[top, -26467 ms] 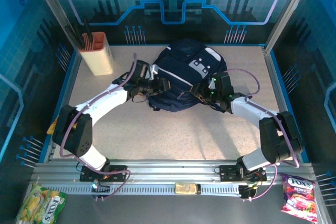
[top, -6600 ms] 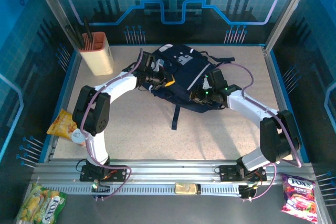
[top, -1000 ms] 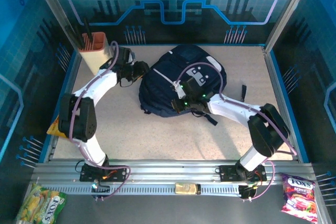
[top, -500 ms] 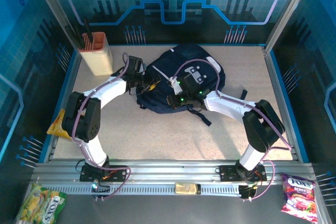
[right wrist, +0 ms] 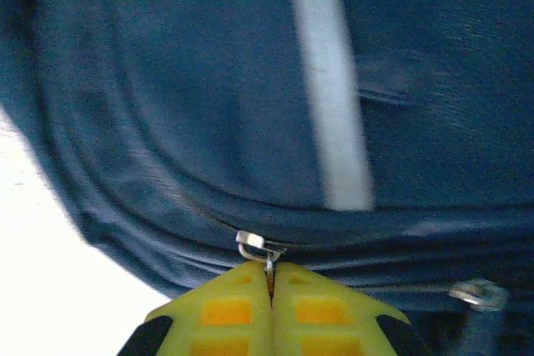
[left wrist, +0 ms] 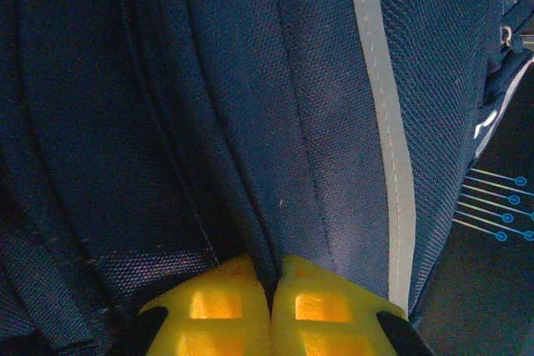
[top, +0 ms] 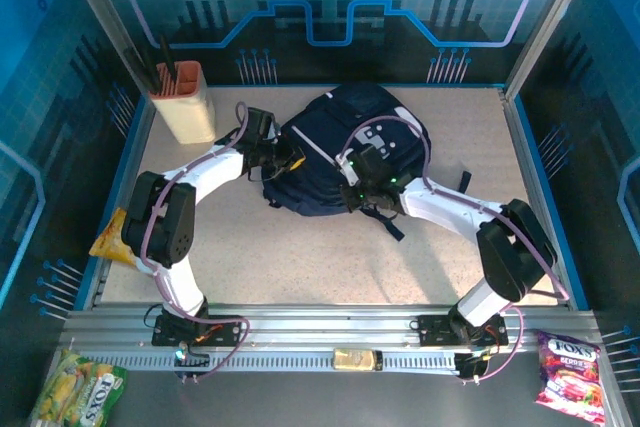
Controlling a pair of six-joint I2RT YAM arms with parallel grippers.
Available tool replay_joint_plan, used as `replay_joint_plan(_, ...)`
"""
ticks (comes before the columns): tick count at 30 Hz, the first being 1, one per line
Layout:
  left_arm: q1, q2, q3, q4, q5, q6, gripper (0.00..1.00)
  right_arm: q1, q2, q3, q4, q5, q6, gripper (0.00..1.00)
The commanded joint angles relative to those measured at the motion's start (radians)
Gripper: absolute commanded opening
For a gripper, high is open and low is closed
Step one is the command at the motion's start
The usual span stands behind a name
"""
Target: Pack books, pencil case, and school supplies into a backpack
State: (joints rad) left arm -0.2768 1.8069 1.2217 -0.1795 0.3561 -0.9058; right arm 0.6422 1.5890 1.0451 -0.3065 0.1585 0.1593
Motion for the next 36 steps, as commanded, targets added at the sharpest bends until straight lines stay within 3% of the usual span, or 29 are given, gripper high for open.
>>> replay_joint_plan(1, 0.021, -0.002, 0.033, 0.003, -0.033, 0.045, 0.0, -0.059, -0.035, 0.002, -0.095, 0.125, 0.012, 0.06)
replay_joint_plan(4, 0.021, -0.016, 0.022, 0.008, -0.026, 0.051, 0.0, -0.092, -0.027, 0.038, -0.097, 0.156, 0.074, 0.13)
replay_joint_plan(5, 0.021, -0.027, 0.017, 0.006, -0.031, 0.053, 0.07, -0.1, -0.023, 0.057, -0.107, 0.171, 0.101, 0.17)
replay_joint_plan(7, 0.023, -0.054, 0.011, -0.011, -0.053, 0.058, 0.33, -0.11, -0.026, 0.094, -0.127, 0.151, 0.132, 0.22)
replay_joint_plan(12, 0.04, -0.189, -0.058, -0.053, -0.178, 0.087, 0.54, -0.117, -0.163, 0.048, -0.045, 0.106, 0.147, 0.63)
replay_joint_plan(15, 0.068, -0.295, -0.128, -0.078, -0.312, 0.14, 0.72, -0.167, -0.296, -0.029, 0.047, 0.114, 0.144, 0.79)
replay_joint_plan(18, 0.094, -0.393, -0.199, -0.087, -0.467, 0.224, 0.87, -0.244, -0.393, -0.105, 0.129, 0.199, 0.163, 0.97)
replay_joint_plan(21, 0.134, -0.497, -0.271, -0.09, -0.61, 0.278, 0.99, -0.334, -0.456, -0.159, 0.163, 0.33, 0.22, 1.0)
replay_joint_plan(25, 0.185, -0.646, -0.401, -0.016, -0.761, 0.309, 0.99, -0.427, -0.499, -0.246, 0.165, 0.484, 0.278, 1.0)
replay_joint_plan(29, 0.223, -0.726, -0.585, 0.178, -0.931, 0.403, 0.99, -0.49, -0.502, -0.381, 0.308, 0.56, 0.247, 1.0)
replay_joint_plan(33, 0.272, -0.697, -0.682, 0.313, -0.973, 0.484, 0.99, -0.546, -0.455, -0.497, 0.468, 0.525, 0.228, 1.0)
replay_joint_plan(36, 0.303, -0.637, -0.72, 0.413, -0.933, 0.559, 0.99, -0.567, -0.405, -0.568, 0.603, 0.499, 0.197, 1.0)
